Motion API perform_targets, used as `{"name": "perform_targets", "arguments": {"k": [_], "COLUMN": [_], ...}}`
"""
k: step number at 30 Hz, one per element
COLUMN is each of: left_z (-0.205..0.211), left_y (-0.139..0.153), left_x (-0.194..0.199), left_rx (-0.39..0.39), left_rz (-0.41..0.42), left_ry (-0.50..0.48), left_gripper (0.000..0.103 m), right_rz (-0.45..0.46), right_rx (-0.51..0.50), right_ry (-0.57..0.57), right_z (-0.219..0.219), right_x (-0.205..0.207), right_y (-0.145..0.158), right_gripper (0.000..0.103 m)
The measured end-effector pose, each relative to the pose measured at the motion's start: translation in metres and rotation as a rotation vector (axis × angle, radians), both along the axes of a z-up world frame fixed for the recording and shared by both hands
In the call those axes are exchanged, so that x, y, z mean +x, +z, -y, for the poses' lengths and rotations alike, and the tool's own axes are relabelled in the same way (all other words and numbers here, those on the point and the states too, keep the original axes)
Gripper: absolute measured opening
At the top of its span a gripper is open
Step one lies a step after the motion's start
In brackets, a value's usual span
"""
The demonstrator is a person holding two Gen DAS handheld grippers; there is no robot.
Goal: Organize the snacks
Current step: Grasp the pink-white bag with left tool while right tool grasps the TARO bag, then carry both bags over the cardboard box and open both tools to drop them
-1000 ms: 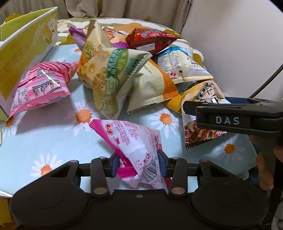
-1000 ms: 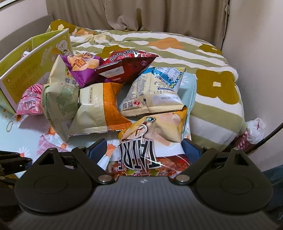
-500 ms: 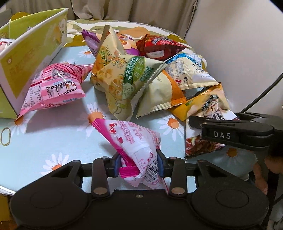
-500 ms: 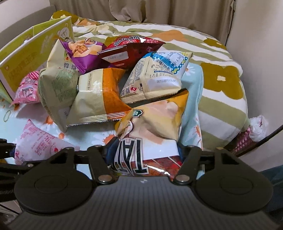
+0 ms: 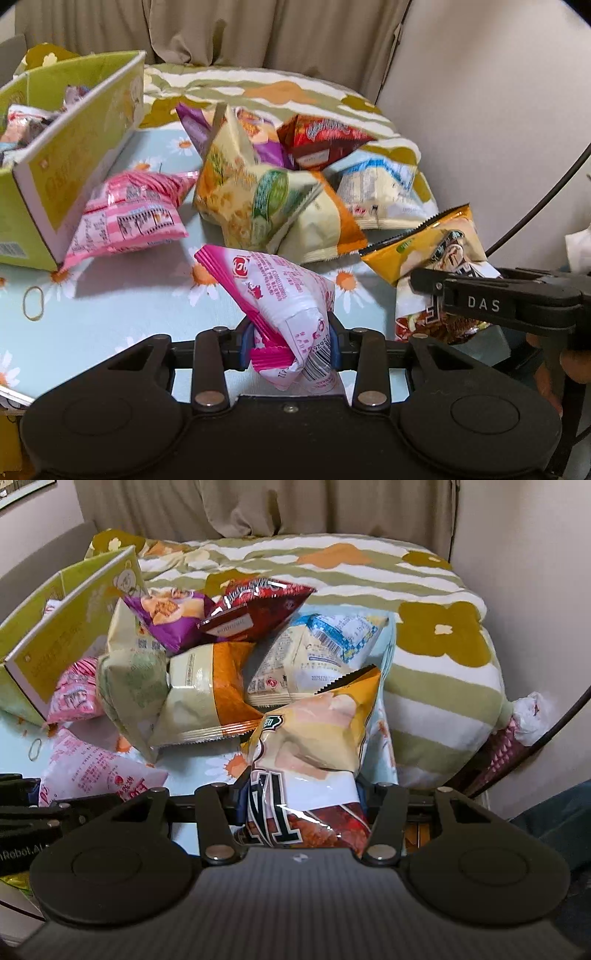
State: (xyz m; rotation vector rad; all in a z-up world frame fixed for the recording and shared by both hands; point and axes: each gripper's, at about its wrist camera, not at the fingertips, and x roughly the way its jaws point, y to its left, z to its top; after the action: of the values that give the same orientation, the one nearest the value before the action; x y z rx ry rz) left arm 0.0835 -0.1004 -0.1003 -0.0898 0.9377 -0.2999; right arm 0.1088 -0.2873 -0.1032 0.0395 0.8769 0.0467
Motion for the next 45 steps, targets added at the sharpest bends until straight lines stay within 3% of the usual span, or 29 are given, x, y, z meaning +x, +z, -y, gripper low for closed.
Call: {"name": "perform_targets", "arguments": {"k": [13, 20, 26, 34, 45], "left_z": [-0.039, -0.100, -0.172, -0.259, -0.326], "left_y": [0.072, 0.113, 0.134, 0.137, 0.092], "left_x": [-0.009, 0.012, 0.046, 0.111, 0.186], "left_rx": [-0.021, -0.009, 0.001, 0.009, 0.027], "left_rz": [0.152, 0.259, 0.297, 0.283, 0.165], "left_ry": [0.092, 0.168, 0.207, 0.204, 0.104], "left_gripper": [0.041, 0.041, 0.041, 0.041, 0.045], "right_rz": [0.130, 0.212, 0.252, 0.240, 0.171], "right_rx": [0.087, 0.135, 0.171, 0.193, 0.190], "right_ry": [0.032, 0.115, 0.165, 0.175, 0.099], "right_z": [-0.014, -0.063, -0.129, -0.220, -0.318], "right_x": [-0.012, 0.010, 0.045, 0.108, 0.177], "right_y": [0.072, 0.120, 0.146, 0.157, 0.139], "right_gripper": [0.065, 0.065, 0.065, 0.065, 0.065]}}
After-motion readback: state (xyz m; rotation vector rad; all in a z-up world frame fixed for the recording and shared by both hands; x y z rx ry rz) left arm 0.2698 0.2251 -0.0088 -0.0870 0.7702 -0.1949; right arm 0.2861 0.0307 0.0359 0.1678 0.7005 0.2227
